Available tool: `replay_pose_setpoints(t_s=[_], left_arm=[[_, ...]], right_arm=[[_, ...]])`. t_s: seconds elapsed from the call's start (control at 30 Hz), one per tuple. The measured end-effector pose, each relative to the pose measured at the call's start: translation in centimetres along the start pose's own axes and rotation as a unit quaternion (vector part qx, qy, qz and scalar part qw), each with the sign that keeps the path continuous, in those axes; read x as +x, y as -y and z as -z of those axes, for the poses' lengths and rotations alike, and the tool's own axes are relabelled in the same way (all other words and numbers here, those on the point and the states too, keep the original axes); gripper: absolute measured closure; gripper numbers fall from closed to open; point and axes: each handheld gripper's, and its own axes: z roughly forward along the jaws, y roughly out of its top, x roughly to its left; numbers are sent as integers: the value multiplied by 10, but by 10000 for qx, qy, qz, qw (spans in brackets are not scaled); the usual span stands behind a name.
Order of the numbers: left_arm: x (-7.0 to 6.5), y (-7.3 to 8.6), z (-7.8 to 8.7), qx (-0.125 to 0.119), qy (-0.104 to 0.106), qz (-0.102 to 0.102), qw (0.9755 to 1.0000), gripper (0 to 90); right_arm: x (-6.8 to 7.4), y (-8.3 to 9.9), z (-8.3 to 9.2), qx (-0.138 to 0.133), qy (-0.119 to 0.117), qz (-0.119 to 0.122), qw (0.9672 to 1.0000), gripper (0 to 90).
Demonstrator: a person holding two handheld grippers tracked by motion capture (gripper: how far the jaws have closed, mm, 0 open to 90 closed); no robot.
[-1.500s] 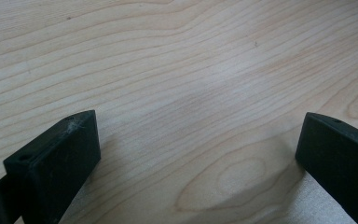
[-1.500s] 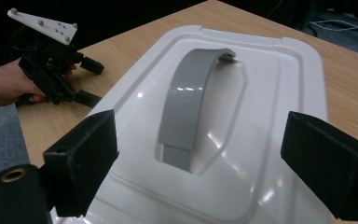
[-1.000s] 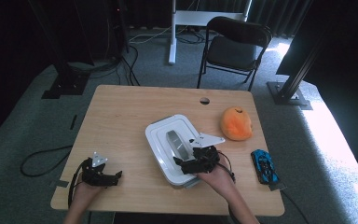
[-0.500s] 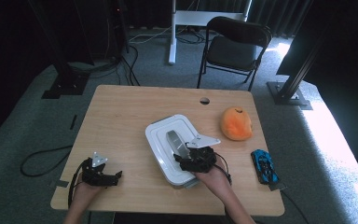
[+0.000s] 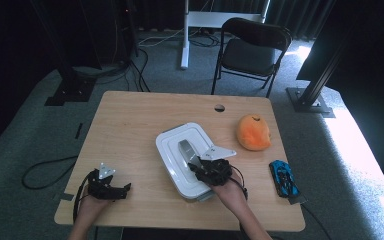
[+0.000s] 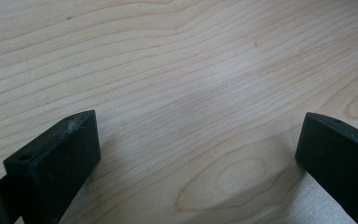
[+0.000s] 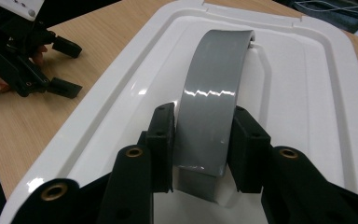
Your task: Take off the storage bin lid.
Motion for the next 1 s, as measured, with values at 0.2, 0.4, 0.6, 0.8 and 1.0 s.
replay_pose_setpoints(t_s=[0.2, 0.4, 0.6, 0.8, 1.0], left_arm=[[0, 0, 0, 6, 3, -1, 10000, 2], [0, 0, 0, -1, 1, 0, 10000, 2], [0, 0, 0, 0, 1, 0, 10000, 2], [0, 0, 0, 2, 3, 3, 10000, 2], [0, 0, 0, -9, 2, 9, 10000, 2]], right_arm=[[-2, 0, 1, -4, -47, -153, 9999, 665], [-3, 0, 2, 0, -122, -256, 9996, 674], [-6, -2, 6, -53, -217, -320, 9992, 677], [-9, -6, 15, -168, -150, -327, 9992, 677], [-14, -12, 22, -256, -96, -331, 9991, 676]])
